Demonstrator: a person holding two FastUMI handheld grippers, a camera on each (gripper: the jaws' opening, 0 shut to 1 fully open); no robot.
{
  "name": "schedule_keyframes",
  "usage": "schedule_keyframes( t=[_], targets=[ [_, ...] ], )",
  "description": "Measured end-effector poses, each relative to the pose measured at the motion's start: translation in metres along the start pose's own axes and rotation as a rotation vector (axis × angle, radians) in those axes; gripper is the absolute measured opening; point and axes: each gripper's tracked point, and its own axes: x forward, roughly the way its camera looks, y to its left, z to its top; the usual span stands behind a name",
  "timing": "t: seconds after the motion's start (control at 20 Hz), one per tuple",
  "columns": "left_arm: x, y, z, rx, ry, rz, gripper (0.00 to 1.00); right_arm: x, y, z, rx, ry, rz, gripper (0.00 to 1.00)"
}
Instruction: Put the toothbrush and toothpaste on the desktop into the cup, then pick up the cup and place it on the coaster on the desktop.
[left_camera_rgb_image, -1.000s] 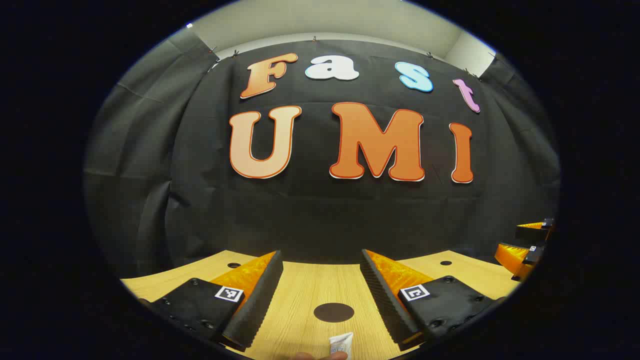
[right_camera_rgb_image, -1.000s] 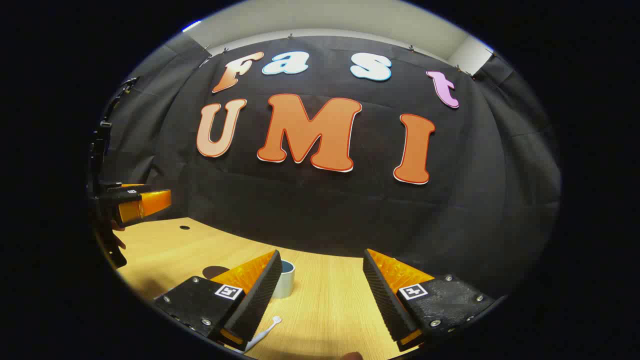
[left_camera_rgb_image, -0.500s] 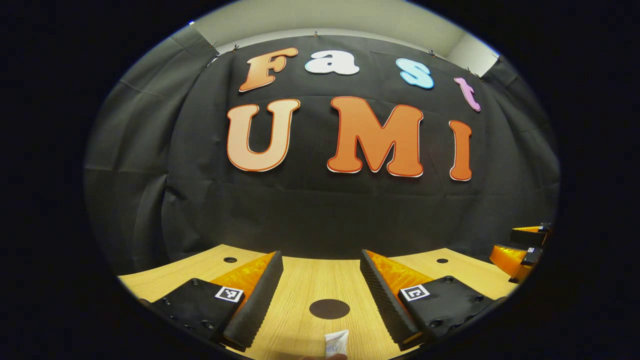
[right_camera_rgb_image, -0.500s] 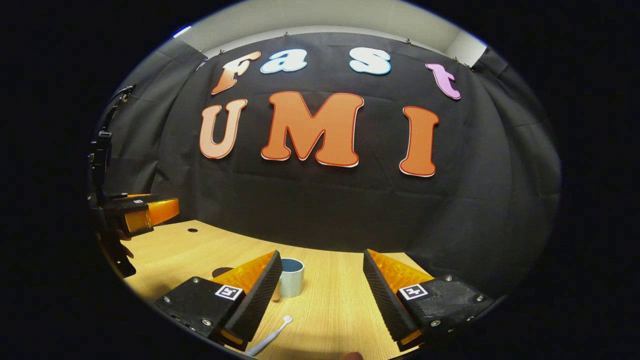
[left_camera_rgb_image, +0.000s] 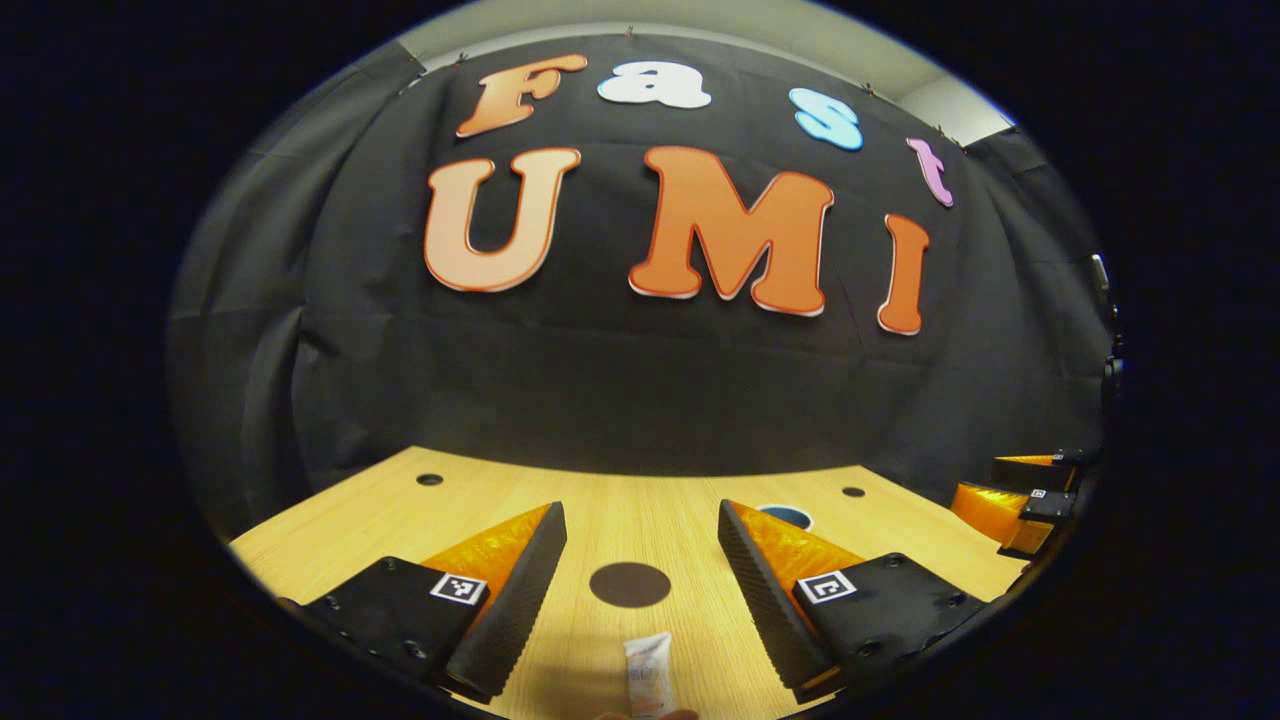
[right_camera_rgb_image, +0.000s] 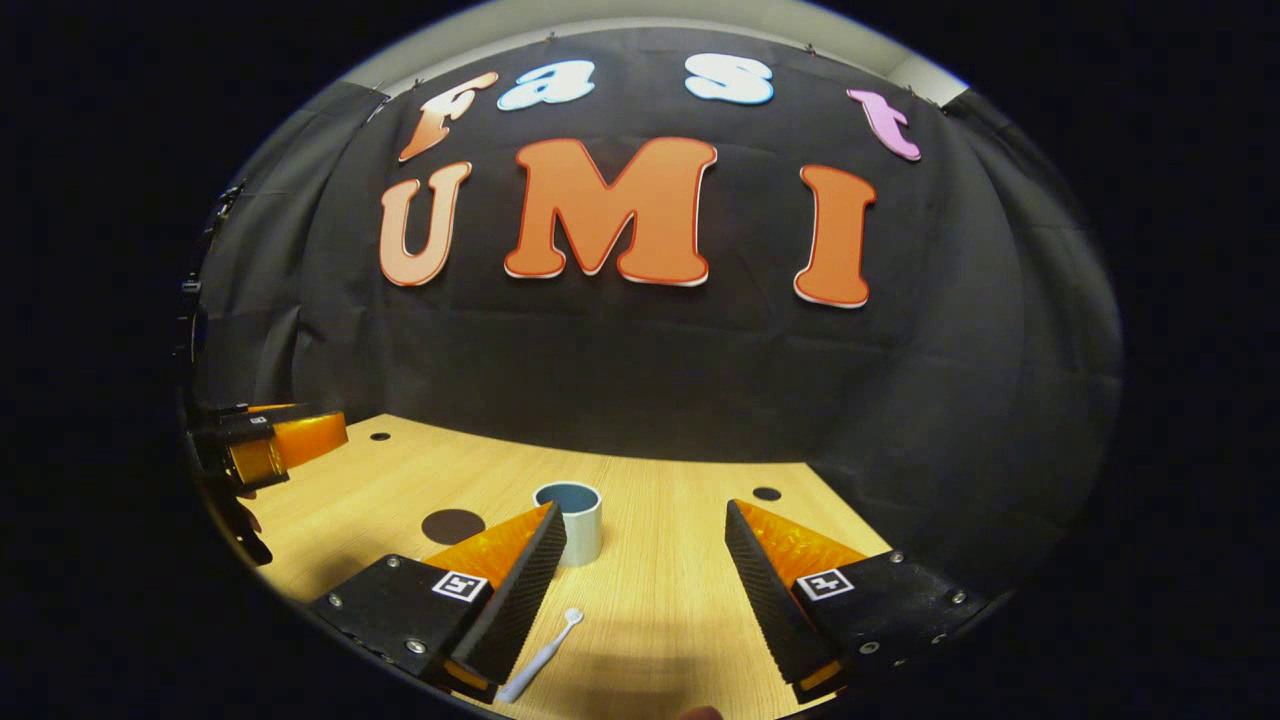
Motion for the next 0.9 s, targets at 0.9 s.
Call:
schedule_keyframes(
  t=[0.9],
  targets=[
    [-0.012,-0.018,-0.134,0.021,0.628,-0.094,0.96,-0.014,0.057,-0.127,0.151,0.725,0.183,0.84]
  ],
)
